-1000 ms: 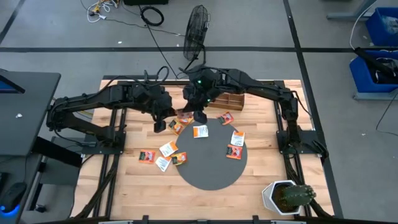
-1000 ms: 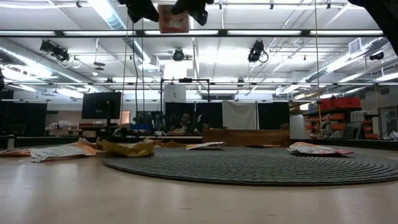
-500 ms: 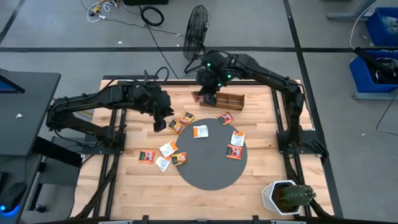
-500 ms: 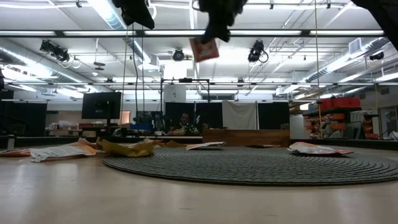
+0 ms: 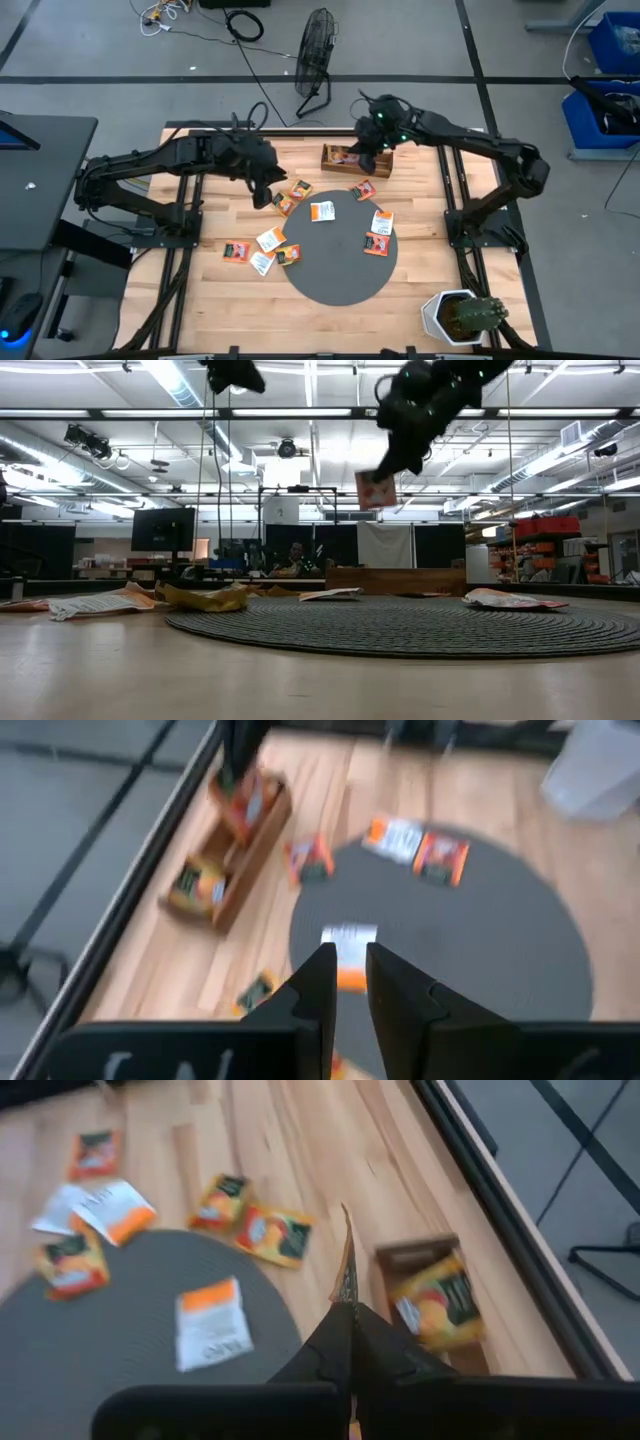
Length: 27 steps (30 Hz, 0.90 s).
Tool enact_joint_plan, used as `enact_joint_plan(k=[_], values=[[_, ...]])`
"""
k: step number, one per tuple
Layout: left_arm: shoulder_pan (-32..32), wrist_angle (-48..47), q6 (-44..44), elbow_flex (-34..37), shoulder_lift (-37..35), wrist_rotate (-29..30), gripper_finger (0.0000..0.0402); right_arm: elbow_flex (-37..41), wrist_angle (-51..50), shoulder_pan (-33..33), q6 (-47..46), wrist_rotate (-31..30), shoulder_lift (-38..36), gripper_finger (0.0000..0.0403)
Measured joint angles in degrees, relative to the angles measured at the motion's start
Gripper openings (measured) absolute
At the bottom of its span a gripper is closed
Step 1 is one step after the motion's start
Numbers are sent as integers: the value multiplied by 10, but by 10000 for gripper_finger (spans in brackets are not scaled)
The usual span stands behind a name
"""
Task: Pick & Place Tea
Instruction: Put the orange tea bag into the middle section of the wooden organizer
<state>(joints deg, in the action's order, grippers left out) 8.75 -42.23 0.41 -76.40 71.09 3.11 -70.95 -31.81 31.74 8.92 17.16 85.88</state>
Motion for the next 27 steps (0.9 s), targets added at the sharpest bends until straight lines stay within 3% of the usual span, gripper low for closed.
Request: enact_joint_plan(k=[8, 15, 27], values=[[0, 138, -7, 0, 1, -93, 60, 103, 108, 56, 42, 4, 2, 0], [-2, 196, 37, 0, 2, -160, 60, 158, 186, 101, 53, 30, 6, 0], [-25, 285, 56, 0, 2, -181, 60, 171, 243, 118, 60, 33, 85, 0]])
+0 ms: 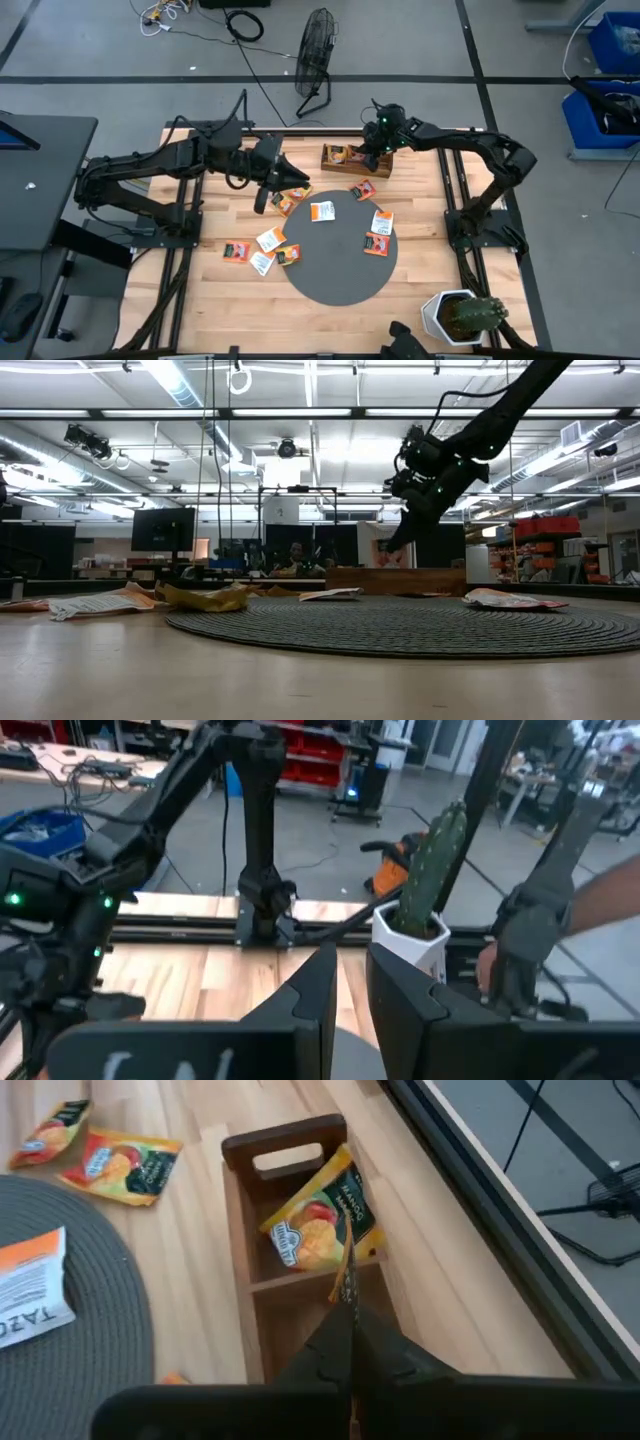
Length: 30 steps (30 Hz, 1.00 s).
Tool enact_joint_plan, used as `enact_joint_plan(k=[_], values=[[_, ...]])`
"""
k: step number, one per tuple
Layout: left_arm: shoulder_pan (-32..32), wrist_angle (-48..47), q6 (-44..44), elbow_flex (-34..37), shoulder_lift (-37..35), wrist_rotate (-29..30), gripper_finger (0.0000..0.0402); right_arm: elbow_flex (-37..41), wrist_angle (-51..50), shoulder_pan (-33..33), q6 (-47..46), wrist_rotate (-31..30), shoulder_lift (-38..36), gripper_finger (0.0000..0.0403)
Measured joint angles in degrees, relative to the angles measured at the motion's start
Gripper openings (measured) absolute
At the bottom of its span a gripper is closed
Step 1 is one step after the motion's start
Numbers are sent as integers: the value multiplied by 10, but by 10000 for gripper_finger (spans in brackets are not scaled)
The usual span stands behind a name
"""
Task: Pick & Place Tea
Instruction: Put the orange tea bag into the middle section of the wooden organizer
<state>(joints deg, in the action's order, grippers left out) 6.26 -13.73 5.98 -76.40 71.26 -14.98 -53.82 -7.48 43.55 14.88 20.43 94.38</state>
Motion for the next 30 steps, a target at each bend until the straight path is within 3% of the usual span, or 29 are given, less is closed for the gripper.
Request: enact_joint_plan(k=[12, 19, 30], values=[[-1, 2, 24, 0, 0, 1, 60, 0, 32, 1, 4, -38, 24, 11], [-1, 0, 24, 0, 0, 1, 60, 0, 31, 1, -9, -80, 24, 49], [-1, -38, 24, 0, 0, 1, 60, 0, 31, -1, -30, -75, 20, 135]])
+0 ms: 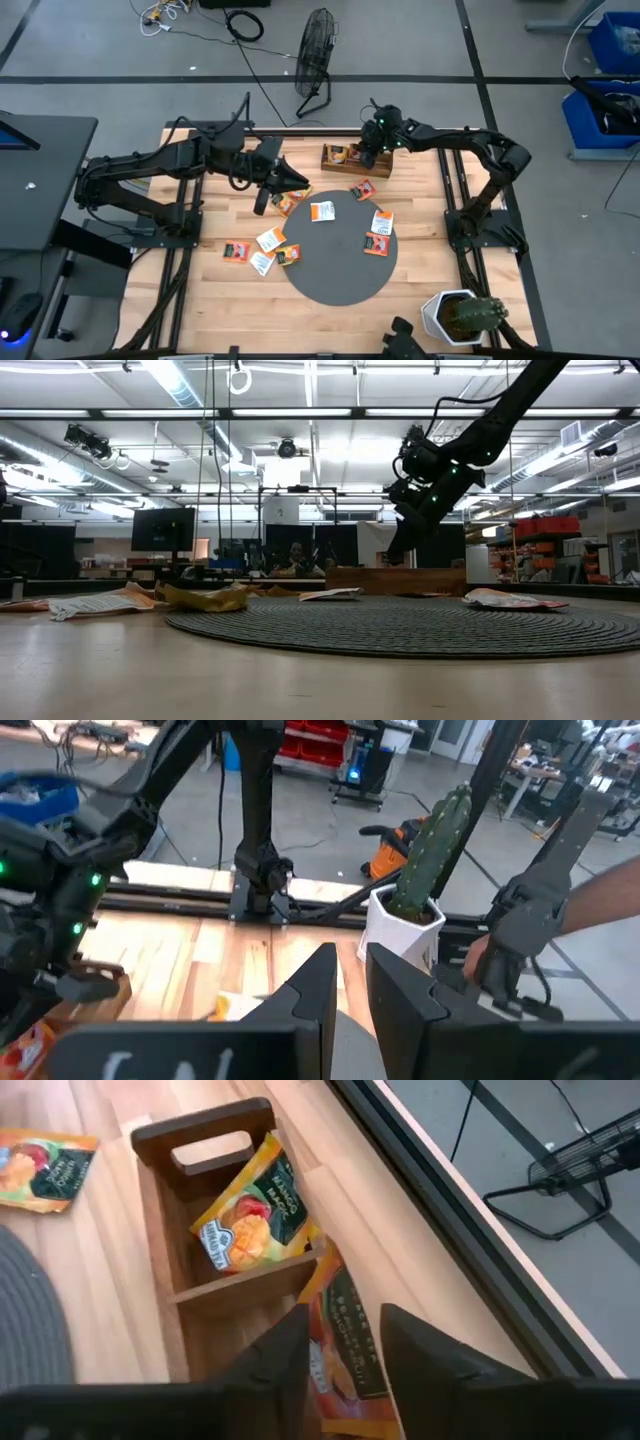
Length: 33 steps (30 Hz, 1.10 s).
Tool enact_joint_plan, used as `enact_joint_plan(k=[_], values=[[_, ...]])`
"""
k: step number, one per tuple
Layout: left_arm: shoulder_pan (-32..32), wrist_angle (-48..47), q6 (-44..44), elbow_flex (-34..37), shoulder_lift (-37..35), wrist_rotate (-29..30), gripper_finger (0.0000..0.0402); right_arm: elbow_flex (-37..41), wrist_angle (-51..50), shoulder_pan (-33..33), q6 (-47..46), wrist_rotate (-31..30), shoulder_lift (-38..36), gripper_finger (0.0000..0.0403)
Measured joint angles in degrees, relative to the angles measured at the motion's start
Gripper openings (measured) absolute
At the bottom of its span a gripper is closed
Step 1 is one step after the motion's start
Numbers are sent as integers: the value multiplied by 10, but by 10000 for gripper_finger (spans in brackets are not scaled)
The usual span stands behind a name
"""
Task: Pick & Place Tea
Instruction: Put the orange tea bag into the middle section of the wooden organizer
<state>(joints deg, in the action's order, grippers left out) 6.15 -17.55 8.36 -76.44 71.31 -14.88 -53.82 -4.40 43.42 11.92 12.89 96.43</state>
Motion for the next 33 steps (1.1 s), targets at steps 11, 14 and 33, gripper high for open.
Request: enact_joint_plan(k=[11, 14, 33], values=[[1, -240, 51, 0, 0, 99, 60, -49, -49, -20, -42, 0, -82, 161], [1, -326, 64, 0, 0, 99, 61, -55, -57, -44, -77, 2, -108, 158], [-13, -308, 64, 263, -18, 76, 187, -55, -56, -302, -254, -12, -138, 158]])
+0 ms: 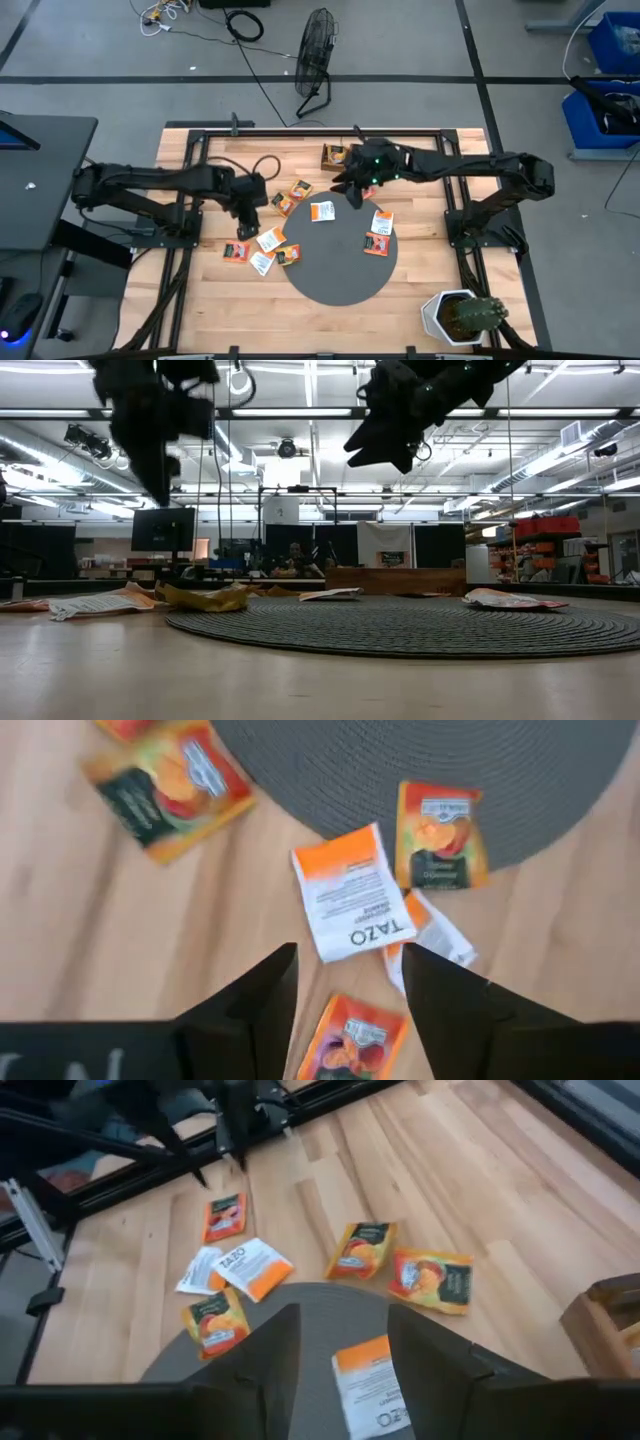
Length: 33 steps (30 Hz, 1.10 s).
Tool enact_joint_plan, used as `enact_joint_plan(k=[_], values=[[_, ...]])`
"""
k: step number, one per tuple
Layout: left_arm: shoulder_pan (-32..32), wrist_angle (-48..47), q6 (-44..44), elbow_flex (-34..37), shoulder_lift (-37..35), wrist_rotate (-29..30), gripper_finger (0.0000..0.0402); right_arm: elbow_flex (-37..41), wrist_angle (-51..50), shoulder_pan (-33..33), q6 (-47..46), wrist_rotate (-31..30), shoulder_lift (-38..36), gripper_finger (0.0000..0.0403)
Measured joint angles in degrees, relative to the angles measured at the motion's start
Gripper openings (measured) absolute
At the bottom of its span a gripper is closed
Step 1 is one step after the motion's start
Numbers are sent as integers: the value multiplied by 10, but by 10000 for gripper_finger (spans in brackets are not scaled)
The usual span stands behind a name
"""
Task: Pick & Place Tea
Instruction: Put the orange tea bag into the middle section of the wooden organizer
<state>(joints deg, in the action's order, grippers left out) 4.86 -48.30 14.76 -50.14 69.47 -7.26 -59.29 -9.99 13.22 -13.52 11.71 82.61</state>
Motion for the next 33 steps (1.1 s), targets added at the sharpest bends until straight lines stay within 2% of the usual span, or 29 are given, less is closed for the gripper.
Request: enact_joint_plan(k=[5, 10, 17, 22, 26, 33], values=[[-26, 76, 40, 103, -3, -19, 185, 0, 0, -19, -25, -18, 0, 158], [-85, 89, 71, 149, -3, -4, 174, 0, 4, -26, -41, -26, 0, 158], [-172, 89, 75, 159, -3, 37, 163, 0, 10, -35, -40, -44, 0, 158], [-220, 89, 58, 159, -1, 98, 163, 0, 14, -35, -40, -49, 0, 158], [-232, 89, 50, 159, -1, 131, 163, 0, 17, -35, -40, -49, 0, 158], [-232, 92, 49, 159, -1, 132, 163, 0, 20, -35, -40, -49, 0, 158]])
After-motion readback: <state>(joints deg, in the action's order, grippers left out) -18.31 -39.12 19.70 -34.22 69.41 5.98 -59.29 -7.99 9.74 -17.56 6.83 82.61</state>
